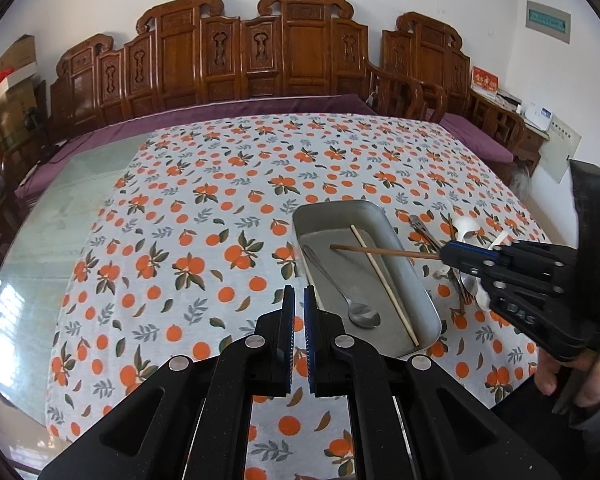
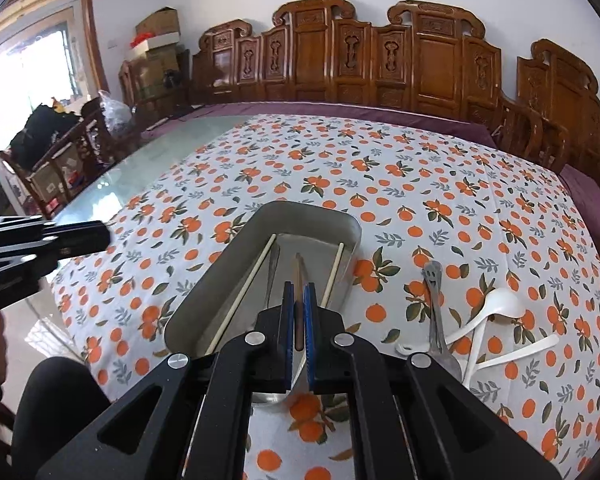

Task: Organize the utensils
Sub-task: 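Lower the chopstick into the silver tray and open the right gripper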

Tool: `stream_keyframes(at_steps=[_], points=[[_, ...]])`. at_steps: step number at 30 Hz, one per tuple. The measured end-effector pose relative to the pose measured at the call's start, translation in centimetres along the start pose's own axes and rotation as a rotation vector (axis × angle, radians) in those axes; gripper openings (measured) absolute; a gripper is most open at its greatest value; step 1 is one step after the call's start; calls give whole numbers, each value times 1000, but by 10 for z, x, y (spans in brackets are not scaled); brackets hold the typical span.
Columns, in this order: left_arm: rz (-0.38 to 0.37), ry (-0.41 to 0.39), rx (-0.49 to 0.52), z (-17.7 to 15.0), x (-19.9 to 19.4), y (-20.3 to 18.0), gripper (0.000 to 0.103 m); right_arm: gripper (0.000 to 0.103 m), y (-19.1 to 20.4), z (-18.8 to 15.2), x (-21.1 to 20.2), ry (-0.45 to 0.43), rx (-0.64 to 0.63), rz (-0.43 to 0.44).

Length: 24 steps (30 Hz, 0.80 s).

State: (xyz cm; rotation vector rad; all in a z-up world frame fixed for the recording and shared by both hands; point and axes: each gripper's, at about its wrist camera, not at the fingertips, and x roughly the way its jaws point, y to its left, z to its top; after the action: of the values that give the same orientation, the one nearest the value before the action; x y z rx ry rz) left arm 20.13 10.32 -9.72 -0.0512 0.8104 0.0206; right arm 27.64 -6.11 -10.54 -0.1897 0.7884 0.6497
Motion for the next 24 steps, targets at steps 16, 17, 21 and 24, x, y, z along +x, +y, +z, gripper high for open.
stream_keyframes(at_steps=[16,17,21,24], points=[[-29,-11,0,-15,-7,12,4,6,25,-19,49,132,-1,-4],[-30,-10,-2,-15,-7,12,4,6,26,-19,50,134,0,1],[-29,-7,-3,-16,-8,14,4,9,30,-19,53,135,12,50],[-29,-5,-2,-15,-9,13,4,9,30,-19,50,135,11,64]])
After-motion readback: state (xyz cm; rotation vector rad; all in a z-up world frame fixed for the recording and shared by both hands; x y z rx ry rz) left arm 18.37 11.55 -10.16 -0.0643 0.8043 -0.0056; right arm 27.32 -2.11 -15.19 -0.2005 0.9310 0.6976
